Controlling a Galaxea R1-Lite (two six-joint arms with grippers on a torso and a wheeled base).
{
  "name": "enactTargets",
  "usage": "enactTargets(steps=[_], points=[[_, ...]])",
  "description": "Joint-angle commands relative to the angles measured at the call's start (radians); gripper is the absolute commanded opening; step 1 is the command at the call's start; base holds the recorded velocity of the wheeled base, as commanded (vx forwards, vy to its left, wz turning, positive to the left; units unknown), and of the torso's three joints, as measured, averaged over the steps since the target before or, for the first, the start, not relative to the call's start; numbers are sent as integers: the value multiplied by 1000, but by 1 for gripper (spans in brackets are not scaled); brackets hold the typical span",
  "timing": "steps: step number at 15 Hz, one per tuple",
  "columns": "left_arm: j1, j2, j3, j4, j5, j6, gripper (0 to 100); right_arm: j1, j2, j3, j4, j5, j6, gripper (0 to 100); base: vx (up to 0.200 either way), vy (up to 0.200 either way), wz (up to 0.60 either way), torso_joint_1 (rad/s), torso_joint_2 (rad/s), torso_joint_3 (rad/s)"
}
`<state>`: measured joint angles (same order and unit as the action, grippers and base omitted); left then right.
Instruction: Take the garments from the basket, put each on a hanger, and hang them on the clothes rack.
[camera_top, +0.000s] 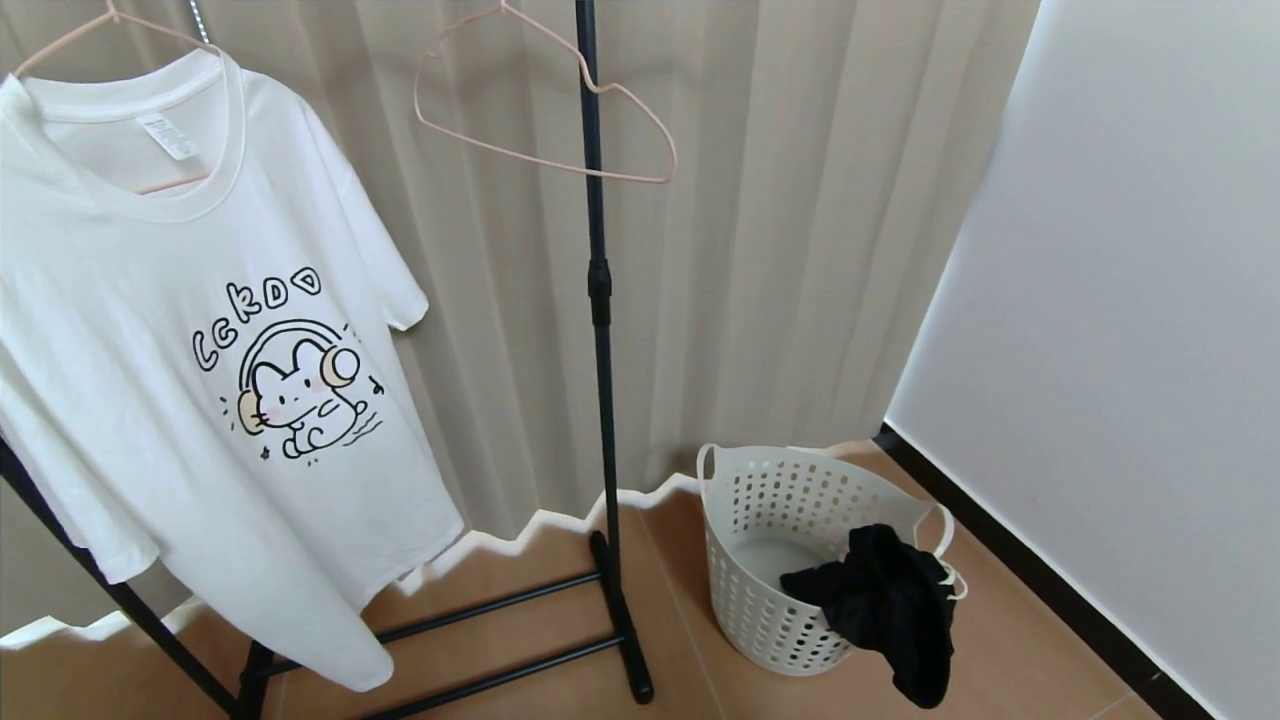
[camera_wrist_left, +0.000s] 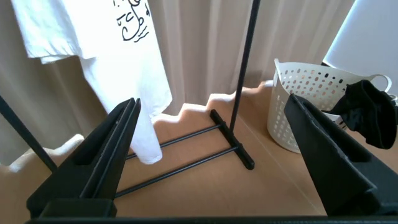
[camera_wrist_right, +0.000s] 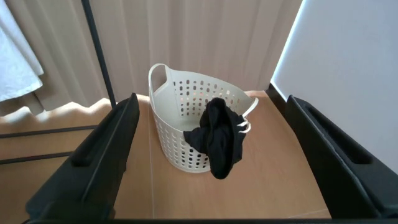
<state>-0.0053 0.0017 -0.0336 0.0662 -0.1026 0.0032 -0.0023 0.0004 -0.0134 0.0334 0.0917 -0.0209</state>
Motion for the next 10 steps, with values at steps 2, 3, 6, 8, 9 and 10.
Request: enactTargets(steps=[2, 3, 6, 8, 9, 10], points=[[1, 1, 0, 0, 0, 0, 100, 1, 0, 0, 0, -1, -1, 100, 0, 0, 0, 0, 0, 0], [1, 1, 0, 0, 0, 0, 100, 1, 0, 0, 0, 0, -1, 100, 0, 0, 0, 0, 0, 0], [1, 1, 0, 0, 0, 0, 100, 1, 0, 0, 0, 0, -1, 100, 0, 0, -200, -1, 1, 1], [1, 1, 0, 0, 0, 0, 100, 1, 0, 0, 0, -1, 1, 100, 0, 0, -600, 5, 7, 0], [-1, 1, 0, 0, 0, 0, 100, 1, 0, 0, 0, -1, 1, 100, 0, 0, 0, 0, 0, 0], [1, 1, 0, 0, 0, 0, 100, 1, 0, 0, 0, -1, -1, 100, 0, 0, 0, 0, 0, 0]])
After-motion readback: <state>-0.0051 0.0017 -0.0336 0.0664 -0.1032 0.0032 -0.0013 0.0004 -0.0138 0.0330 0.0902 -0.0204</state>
